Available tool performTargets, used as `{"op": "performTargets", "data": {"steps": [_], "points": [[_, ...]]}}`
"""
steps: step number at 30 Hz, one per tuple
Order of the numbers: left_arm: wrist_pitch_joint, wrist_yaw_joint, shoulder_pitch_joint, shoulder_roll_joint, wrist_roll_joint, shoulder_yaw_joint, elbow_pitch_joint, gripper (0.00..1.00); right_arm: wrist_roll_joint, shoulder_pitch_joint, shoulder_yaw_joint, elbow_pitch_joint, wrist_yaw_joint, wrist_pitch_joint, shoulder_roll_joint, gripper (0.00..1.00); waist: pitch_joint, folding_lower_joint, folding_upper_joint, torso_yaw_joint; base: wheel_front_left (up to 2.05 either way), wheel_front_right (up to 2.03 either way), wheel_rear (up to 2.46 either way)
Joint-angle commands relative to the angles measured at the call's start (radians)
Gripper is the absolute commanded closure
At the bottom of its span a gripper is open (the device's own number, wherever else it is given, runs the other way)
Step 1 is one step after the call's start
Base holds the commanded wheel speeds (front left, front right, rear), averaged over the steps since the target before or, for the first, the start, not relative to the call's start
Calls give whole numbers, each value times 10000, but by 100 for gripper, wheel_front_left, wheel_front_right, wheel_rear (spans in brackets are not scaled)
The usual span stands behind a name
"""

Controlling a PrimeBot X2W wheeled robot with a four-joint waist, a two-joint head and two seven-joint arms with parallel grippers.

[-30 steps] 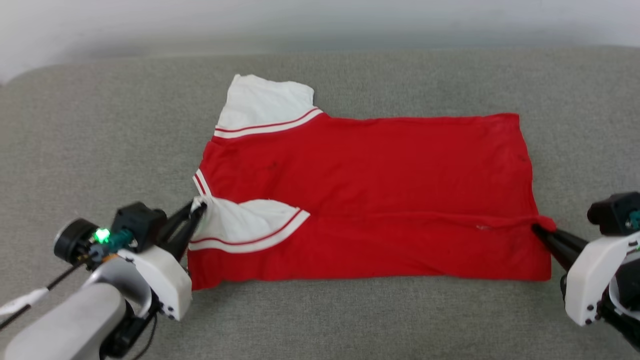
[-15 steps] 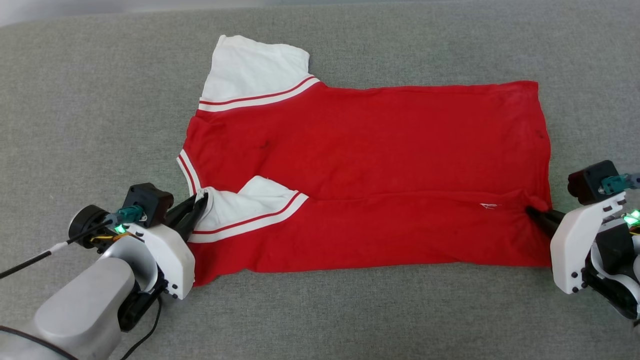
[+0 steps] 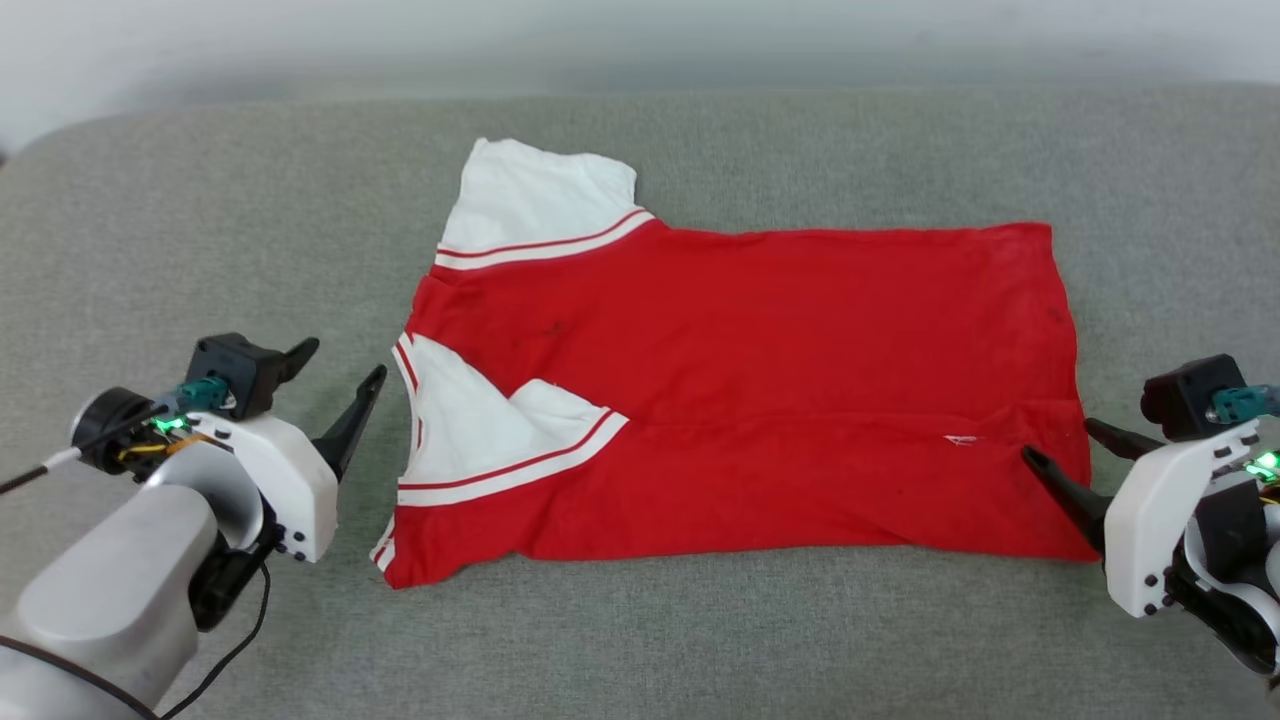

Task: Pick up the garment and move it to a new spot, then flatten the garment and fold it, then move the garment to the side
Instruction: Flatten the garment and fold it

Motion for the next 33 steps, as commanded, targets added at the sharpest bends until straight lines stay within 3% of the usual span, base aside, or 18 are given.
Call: {"op": "performTargets", "data": {"steps": [1,3,8,18,25,33], "points": [[45,7,-33,13,20,-12,-85,0,-1,143,-44,-52,-4,-63,-53,0,-231,-1,0,84,0,0,0],[399,83,-277,454,62,14,-596,0,-53,365,-263,-417,-4,-126,-108,0,-473,-1,0,140,0,0,0],[1432,4,-361,858,-376,58,-1404,0,-171,643,-489,-846,-4,-39,-126,0,-665,-1,0,197,0,0,0],[5908,-199,-709,1532,-2308,-355,-3262,0,-367,922,-777,-1597,-4,405,27,0,-686,-1,0,196,0,0,0],[7990,-261,-901,1550,-3218,-733,-3391,0,-288,822,-610,-1805,-4,751,94,0,-525,-1,0,-19,0,0,0],[9239,-348,-935,1052,-3493,-1345,-2809,0,-112,539,-411,-1647,-4,986,144,0,-207,-1,0,-280,0,0,0]]}}
